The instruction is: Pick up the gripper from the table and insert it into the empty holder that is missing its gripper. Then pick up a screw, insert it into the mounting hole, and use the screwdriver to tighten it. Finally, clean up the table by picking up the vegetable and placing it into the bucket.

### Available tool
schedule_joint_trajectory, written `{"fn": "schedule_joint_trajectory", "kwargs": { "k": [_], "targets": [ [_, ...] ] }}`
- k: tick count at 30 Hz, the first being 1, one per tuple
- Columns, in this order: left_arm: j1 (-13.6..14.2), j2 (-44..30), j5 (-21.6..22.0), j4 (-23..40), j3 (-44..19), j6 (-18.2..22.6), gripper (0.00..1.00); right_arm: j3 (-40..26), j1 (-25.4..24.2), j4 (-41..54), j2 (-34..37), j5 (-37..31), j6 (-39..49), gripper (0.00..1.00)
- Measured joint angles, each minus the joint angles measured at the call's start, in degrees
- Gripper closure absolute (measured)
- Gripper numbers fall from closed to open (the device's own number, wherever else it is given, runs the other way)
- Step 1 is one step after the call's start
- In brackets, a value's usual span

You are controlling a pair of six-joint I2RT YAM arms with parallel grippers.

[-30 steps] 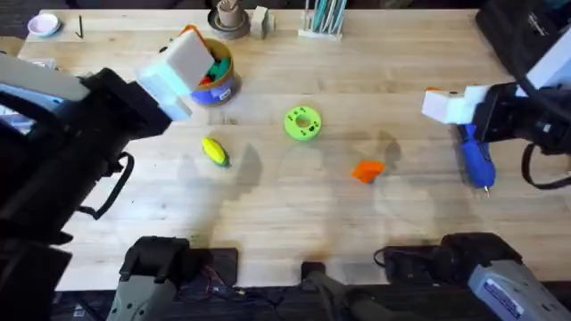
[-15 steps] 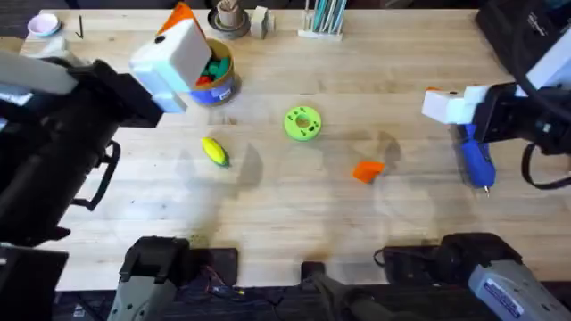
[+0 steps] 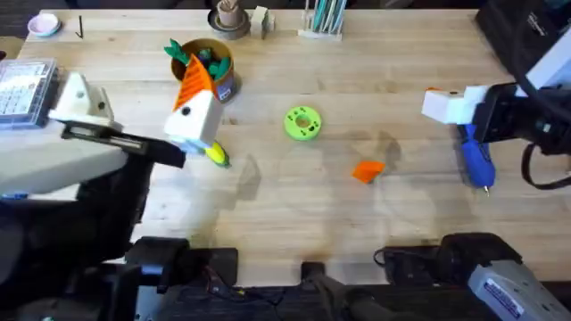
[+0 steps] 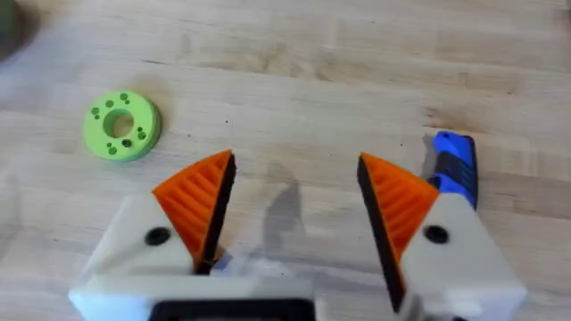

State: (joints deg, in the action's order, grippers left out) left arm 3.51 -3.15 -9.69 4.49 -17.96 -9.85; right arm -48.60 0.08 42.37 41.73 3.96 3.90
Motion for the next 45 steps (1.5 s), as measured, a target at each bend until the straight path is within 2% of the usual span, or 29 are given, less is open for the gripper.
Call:
{"fn": "schedule_joint_trajectory", "kwargs": {
  "k": [3, 9, 11, 18, 22, 28, 34, 45],
  "targets": [
    [0.06, 2.69, -0.19, -6.73, 5.79, 0.08, 0.008, 0.0, 0.0, 0.02, 0.0, -0.01, 0.0, 0.136],
    [1.05, 2.84, -0.66, -19.62, 15.37, 0.31, 0.008, 0.0, 0.0, 0.01, 0.0, 0.0, 0.0, 0.136],
    [1.18, 2.85, -0.9, -20.79, 17.31, 0.39, 0.008, 0.0, 0.0, 0.02, 0.0, 0.0, 0.0, 0.136],
    [1.18, 2.86, -1.27, -18.31, 17.64, 0.43, 0.008, 0.0, 0.0, 0.04, 0.0, 0.0, 0.0, 0.136],
    [1.18, 2.85, -2.47, -10.69, 17.64, 0.4, 0.008, 0.0, 0.0, 0.03, -0.02, 0.0, 0.0, 0.136],
    [1.18, 2.8, -6.82, -1.25, 17.64, 0.42, 0.008, 0.0, 0.0, 0.04, -0.02, 0.0, 0.0, 0.136],
    [1.18, 2.84, -8.74, -1.27, 17.62, 0.42, 0.008, 0.0, 0.0, 0.04, 0.0, 0.0, 0.0, 0.136],
    [1.18, 2.83, -9.03, -1.28, 17.62, 0.42, 0.008, 0.0, 0.0, 0.04, -0.01, 0.0, 0.0, 0.136]
  ]
}}
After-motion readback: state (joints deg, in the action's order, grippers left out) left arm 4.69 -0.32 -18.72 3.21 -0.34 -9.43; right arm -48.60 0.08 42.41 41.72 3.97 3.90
